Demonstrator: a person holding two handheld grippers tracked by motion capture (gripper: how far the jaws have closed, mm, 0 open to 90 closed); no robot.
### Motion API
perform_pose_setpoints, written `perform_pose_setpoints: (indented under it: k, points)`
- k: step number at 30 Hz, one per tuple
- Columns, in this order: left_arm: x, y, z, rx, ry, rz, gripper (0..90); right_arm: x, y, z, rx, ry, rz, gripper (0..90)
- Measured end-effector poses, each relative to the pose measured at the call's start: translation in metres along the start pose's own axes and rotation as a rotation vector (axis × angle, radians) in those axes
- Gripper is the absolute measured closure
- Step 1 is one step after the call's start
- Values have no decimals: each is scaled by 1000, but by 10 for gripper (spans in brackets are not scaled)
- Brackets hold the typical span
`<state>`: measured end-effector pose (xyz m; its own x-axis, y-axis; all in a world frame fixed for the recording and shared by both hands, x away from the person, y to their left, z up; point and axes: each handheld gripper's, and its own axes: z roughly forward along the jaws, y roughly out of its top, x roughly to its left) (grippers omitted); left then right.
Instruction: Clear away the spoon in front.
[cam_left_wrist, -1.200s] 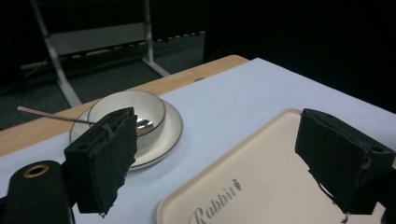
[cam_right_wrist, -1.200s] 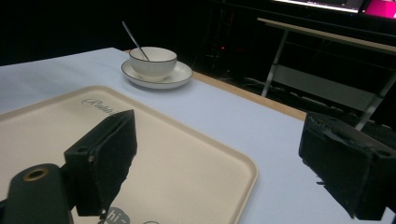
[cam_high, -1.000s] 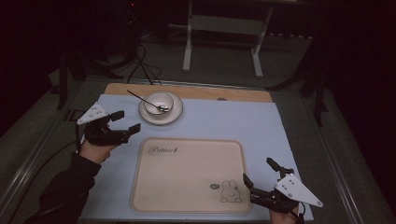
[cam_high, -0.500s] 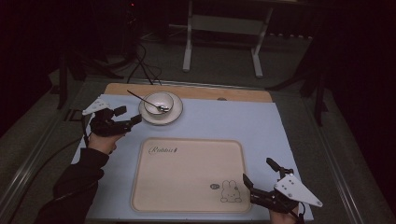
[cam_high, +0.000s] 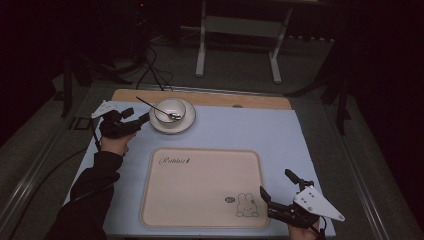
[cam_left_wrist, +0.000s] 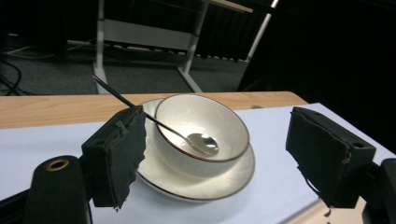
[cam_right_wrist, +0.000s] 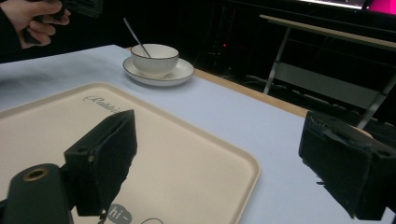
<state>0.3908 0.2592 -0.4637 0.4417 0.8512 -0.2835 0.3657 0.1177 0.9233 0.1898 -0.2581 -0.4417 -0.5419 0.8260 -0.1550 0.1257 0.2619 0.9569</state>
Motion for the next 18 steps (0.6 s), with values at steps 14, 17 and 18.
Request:
perform_pose_setpoints:
  k: [14, 17, 18]
  points:
    - [24, -2, 26, 22, 24, -73, 234, 0, -1, 2, 5, 3, 2, 115]
    - [29, -3, 29, 18, 27, -101, 246, 0, -1, 2, 10, 2, 3, 115]
    - [29, -3, 29, 18, 27, -101, 256, 0, -1, 2, 9, 1, 1, 115]
